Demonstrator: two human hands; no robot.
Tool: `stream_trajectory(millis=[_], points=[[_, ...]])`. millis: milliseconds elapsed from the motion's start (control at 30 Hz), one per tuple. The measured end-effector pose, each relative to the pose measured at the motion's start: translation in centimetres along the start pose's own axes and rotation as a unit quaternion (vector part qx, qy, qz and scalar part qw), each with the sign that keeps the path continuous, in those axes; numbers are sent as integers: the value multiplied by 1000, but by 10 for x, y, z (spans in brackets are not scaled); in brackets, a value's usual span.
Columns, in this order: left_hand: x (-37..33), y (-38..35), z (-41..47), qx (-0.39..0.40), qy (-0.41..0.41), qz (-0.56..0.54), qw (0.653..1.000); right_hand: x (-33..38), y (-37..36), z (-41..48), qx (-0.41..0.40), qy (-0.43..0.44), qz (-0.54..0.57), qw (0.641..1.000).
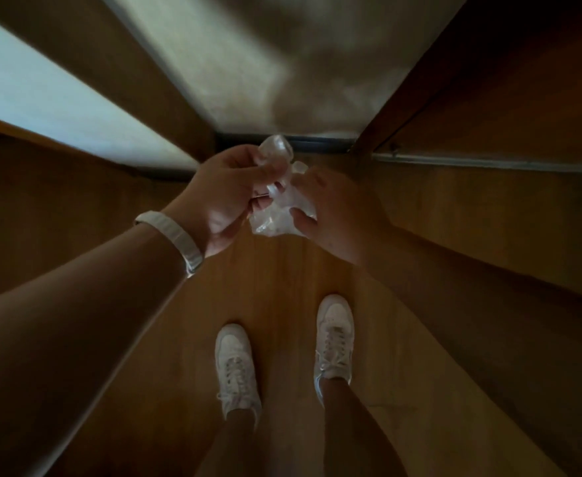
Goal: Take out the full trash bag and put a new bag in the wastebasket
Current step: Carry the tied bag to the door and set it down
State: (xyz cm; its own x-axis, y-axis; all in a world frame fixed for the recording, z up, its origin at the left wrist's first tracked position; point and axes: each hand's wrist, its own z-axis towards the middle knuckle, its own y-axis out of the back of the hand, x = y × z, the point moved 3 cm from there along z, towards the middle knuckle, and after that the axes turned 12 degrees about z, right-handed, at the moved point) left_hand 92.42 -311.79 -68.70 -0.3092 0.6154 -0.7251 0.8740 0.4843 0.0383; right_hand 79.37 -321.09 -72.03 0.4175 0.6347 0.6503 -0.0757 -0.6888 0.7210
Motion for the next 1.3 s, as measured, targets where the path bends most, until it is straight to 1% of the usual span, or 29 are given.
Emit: stream_trajectory(millis=[67,133,267,433,533,567,600,700,767,867,1000,1167,1300], points=[[13,-3,22,-3,5,17,1000,-20,-11,9,12,7,-25,1000],[22,-6,44,-15,10,65,998,-40,-18,16,8,-6,-43,999],[29,-5,85,-75,15,179,981,-68,-24,25,4,-27,-64,998],[33,-1,111,-101,8,271,957,-73,-21,23,-14,-28,-93,995],[32,-3,110,-98,-8,328,939,-67,-13,15,-27,-29,-91,995],[30,-5,107,-93,-27,360,928,-64,-8,12,-32,-30,-90,995],[27,-6,102,-86,-52,404,909,-61,-2,9,-36,-34,-87,995],[14,-11,81,-59,-124,523,841,-46,18,1,-39,-47,-82,995],[2,-12,65,-60,-158,558,812,-32,32,-7,-46,-46,-77,995],[-19,-14,32,-65,-200,585,783,-7,56,-23,-60,-46,-67,995],[-57,-16,-29,-50,-255,638,725,39,94,-50,-100,-58,-57,992],[-113,1,-121,-57,-307,660,683,114,140,-97,-132,-78,-62,986],[-158,10,-202,-51,-348,661,663,180,181,-140,-167,-118,-76,976]])
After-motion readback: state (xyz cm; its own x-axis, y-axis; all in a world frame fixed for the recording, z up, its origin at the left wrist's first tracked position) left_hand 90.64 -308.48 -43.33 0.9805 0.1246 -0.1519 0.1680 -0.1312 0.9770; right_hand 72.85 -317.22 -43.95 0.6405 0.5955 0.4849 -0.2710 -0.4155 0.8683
